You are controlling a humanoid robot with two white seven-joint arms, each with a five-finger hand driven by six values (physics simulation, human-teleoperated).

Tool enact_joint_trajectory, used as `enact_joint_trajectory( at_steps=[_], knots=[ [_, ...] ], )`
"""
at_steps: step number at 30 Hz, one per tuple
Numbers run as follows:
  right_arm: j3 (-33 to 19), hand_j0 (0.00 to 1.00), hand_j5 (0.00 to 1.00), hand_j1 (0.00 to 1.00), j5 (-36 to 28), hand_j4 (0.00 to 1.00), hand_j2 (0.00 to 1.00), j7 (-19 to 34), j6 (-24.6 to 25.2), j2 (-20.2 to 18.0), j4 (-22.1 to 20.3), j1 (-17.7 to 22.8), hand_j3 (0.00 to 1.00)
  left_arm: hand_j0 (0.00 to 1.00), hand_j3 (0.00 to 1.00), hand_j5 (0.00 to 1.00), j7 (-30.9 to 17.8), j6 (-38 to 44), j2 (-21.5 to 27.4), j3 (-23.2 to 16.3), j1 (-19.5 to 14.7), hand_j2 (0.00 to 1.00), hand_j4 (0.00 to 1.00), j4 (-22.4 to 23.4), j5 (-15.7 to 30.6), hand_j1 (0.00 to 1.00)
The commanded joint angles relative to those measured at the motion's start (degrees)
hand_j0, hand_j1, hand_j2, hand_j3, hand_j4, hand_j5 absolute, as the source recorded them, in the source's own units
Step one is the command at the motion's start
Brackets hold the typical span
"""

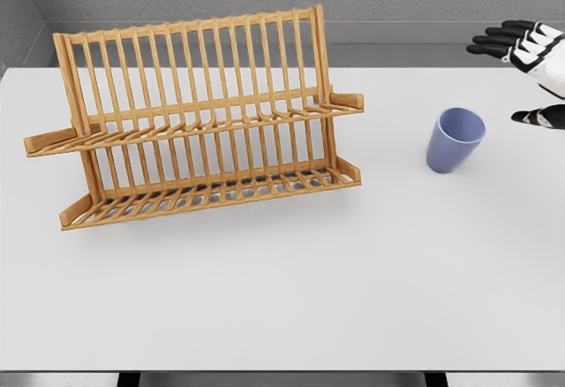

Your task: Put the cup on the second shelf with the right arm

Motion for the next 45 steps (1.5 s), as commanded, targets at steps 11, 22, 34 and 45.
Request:
enact_joint_trajectory(
  at_steps=[11,22,34,45],
  knots=[
    [11.18,1.0,1.0,1.0,-1.07,1.0,1.0,28.46,0.04,1.19,1.74,-13.26,1.0,1.0,1.0,1.0,-0.1,0.0,0.0,0.0,0.0,1.0,1.0,0.0,0.0,1.0],
    [19.02,1.0,1.0,1.0,-0.98,1.0,1.0,28.46,0.04,7.61,13.52,-23.64,1.0,1.0,1.0,1.0,-0.01,0.0,0.0,0.0,0.0,1.0,1.0,0.0,0.0,1.0],
    [23.42,1.0,1.0,1.0,-0.46,1.0,1.0,28.46,0.04,8.84,18.97,-24.79,1.0,1.0,1.0,1.0,-0.01,0.0,0.0,0.0,-0.09,1.0,1.0,0.0,0.0,1.0],
    [25.52,1.0,1.0,1.0,0.25,1.0,1.0,28.46,0.04,12.01,24.86,-27.07,1.0,1.0,1.0,1.0,-0.01,0.0,0.0,0.0,0.0,1.0,1.0,0.0,0.0,1.0]
  ],
)
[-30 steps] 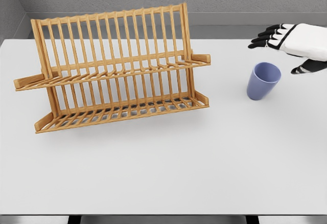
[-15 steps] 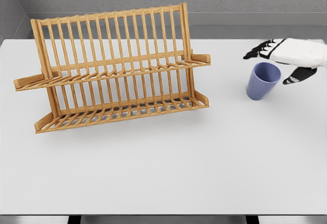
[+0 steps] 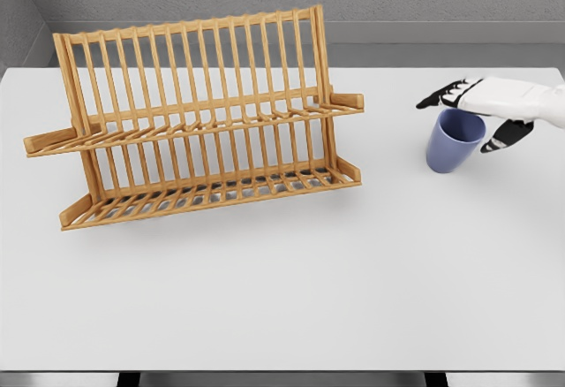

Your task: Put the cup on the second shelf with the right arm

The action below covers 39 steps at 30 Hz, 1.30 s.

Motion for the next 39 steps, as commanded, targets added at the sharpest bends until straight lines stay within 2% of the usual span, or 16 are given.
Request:
enact_joint_trajectory(
  at_steps=[1,17,22,25,29,34,39],
  knots=[
    [0.64,1.0,1.0,1.0,-0.1,1.0,1.0,-0.02,0.15,0.49,1.52,0.0,1.0,1.0,1.0,1.0,-0.01,0.0,0.0,0.0,0.0,1.0,1.0,0.01,0.0,1.0],
    [2.31,1.0,1.0,1.0,-0.01,1.0,1.0,-0.02,0.15,3.04,7.59,-1.93,1.0,1.0,1.0,1.0,-0.01,0.0,0.0,0.0,0.0,1.0,1.0,0.01,0.0,1.0],
    [2.84,1.0,1.0,1.0,-0.01,1.0,1.0,-0.02,0.15,3.65,7.59,-2.37,1.0,1.0,1.0,1.0,-0.01,0.0,0.0,0.0,0.0,1.0,1.0,0.01,0.0,1.0],
    [2.84,0.85,0.85,0.85,-0.01,0.85,0.85,-0.02,0.15,3.74,7.59,-2.64,0.85,1.0,1.0,1.0,-0.01,0.0,0.0,0.0,0.0,1.0,1.0,0.01,0.0,1.0],
    [2.92,0.84,0.84,0.84,-0.01,0.84,0.84,-0.02,0.15,3.74,7.33,-2.64,0.84,1.0,1.0,1.0,-0.01,0.0,0.0,0.0,0.0,1.0,1.0,0.01,0.0,1.0],
    [3.45,0.72,0.72,0.72,-0.01,0.72,0.72,-0.02,0.15,3.74,7.24,-2.72,0.72,1.0,1.0,1.0,-0.1,0.0,0.0,0.0,0.0,1.0,1.0,0.01,0.0,1.0],
    [3.45,0.71,0.71,0.71,-0.01,0.71,0.71,-0.02,0.15,3.74,7.33,-3.08,0.71,1.0,1.0,1.0,-0.01,0.0,0.0,0.0,0.0,1.0,1.0,0.01,0.0,1.0]
  ],
)
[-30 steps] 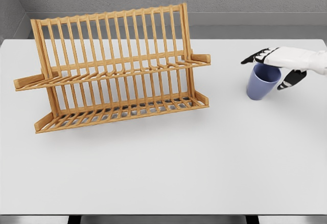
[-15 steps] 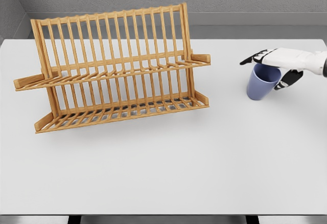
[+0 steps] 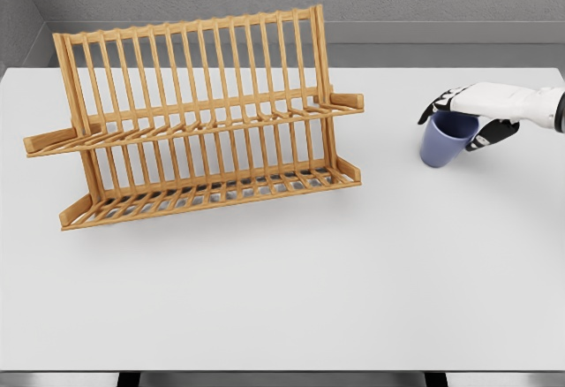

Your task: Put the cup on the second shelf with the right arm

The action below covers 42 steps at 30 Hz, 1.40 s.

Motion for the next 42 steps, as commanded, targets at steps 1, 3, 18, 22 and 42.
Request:
enact_joint_trajectory(
  at_steps=[1,3,18,22,42],
  knots=[
    [-0.08,0.71,0.71,0.71,-0.32,0.71,0.71,-0.03,0.15,-0.05,0.01,0.0,0.71,1.0,1.0,1.0,-0.01,0.0,0.0,-0.01,0.0,1.0,1.0,0.01,0.0,1.0],
    [0.0,0.71,0.71,0.71,-0.32,0.71,0.71,-0.03,0.15,-0.05,-0.08,0.0,0.71,1.0,1.0,1.0,-0.01,0.0,0.0,-0.01,0.0,1.0,1.0,0.01,0.0,1.0],
    [-0.52,0.63,0.63,0.63,-0.49,0.63,0.63,-0.03,0.15,0.48,-0.7,-1.58,0.63,1.0,1.0,1.0,-0.01,0.0,0.0,-0.01,0.0,1.0,1.0,0.01,0.0,1.0],
    [-0.7,0.63,0.63,0.63,-0.41,0.63,0.63,-0.03,0.15,1.18,-0.7,-2.28,0.63,1.0,1.0,1.0,-0.01,0.0,0.0,-0.01,0.0,1.0,1.0,0.01,0.0,1.0],
    [-4.92,0.63,0.63,0.63,-0.58,0.63,0.63,-0.03,0.15,2.67,-2.28,-5.45,0.63,1.0,1.0,1.0,-0.01,0.0,0.0,-0.01,0.0,1.0,1.0,0.01,0.0,1.0]
  ],
)
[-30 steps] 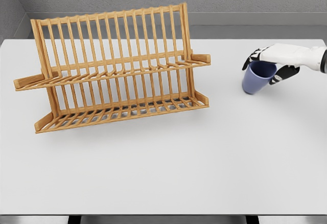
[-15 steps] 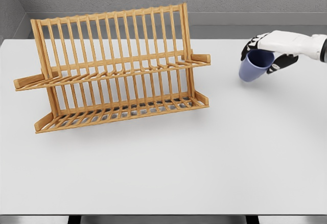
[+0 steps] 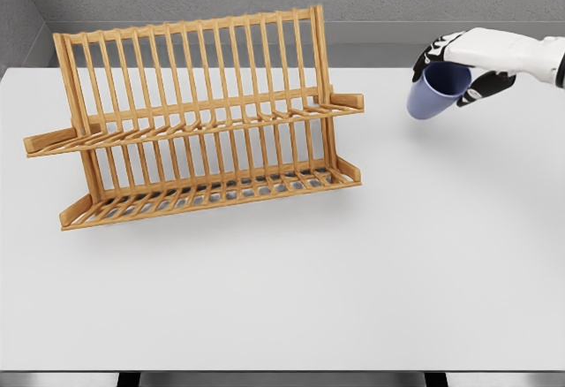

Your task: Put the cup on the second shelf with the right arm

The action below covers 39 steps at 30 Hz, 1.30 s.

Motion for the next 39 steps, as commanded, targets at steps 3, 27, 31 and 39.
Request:
enact_joint_trajectory(
  at_steps=[3,27,31,39],
  knots=[
    [-1.47,0.63,0.63,0.63,-0.42,0.63,0.63,-0.05,0.2,-0.08,-2.12,-0.18,0.63,1.0,1.0,1.0,0.0,0.0,0.0,-0.01,0.09,1.0,1.0,0.01,0.0,1.0],
    [-6.31,0.64,0.64,0.64,-0.42,0.64,0.64,-0.05,0.2,-0.25,-16.35,0.0,0.64,1.0,1.0,1.0,0.0,0.0,0.0,-0.01,0.09,1.0,1.0,0.01,0.0,1.0],
    [-6.31,0.64,0.64,0.64,-0.42,0.64,0.64,-0.05,0.2,-0.34,-18.81,0.18,0.64,1.0,1.0,1.0,0.0,0.0,0.0,-0.01,0.09,1.0,1.0,0.01,0.0,1.0],
    [-6.22,0.64,0.64,0.64,-0.33,0.64,0.64,-0.05,0.2,-0.52,-26.28,0.53,0.64,1.0,1.0,1.0,0.0,0.0,0.0,-0.01,0.09,1.0,1.0,0.01,0.0,1.0]
  ],
)
